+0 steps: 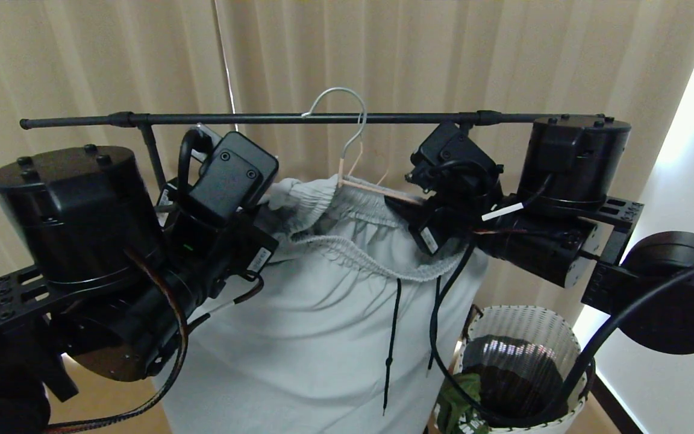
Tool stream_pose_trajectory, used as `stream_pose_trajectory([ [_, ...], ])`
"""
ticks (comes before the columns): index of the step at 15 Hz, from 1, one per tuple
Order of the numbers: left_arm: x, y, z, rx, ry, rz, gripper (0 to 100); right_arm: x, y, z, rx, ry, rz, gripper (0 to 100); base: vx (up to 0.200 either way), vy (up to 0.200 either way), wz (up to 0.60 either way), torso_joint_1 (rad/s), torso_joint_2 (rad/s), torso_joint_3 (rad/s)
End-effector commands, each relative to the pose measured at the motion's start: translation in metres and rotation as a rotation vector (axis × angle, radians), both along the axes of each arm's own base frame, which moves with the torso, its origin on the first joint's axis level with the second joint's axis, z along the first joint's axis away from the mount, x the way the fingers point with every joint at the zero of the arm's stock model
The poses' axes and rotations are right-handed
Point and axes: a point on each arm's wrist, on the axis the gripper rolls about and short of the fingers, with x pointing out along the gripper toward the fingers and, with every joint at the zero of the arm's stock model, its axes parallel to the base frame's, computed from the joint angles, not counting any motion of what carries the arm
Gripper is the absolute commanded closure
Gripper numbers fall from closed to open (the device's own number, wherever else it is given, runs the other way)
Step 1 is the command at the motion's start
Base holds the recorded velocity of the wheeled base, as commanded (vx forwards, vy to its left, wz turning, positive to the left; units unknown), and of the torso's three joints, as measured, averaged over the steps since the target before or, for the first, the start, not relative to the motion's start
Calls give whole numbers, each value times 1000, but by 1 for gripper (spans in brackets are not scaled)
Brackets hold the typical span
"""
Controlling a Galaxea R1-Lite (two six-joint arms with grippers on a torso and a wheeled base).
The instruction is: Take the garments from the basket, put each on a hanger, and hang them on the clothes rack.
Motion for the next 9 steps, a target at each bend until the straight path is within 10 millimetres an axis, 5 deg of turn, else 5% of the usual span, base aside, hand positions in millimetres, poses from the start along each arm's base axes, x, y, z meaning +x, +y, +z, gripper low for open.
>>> stream_pose_trajectory([
  [1,1,2,-1,4,4,11,100,-2,-2,1,7,-11,-4,100,0,0,0,0,0,0],
  [9,-1,3,-5,16,14,12,100,-3,-3,2,16,-22,-4,100,0,0,0,0,0,0],
])
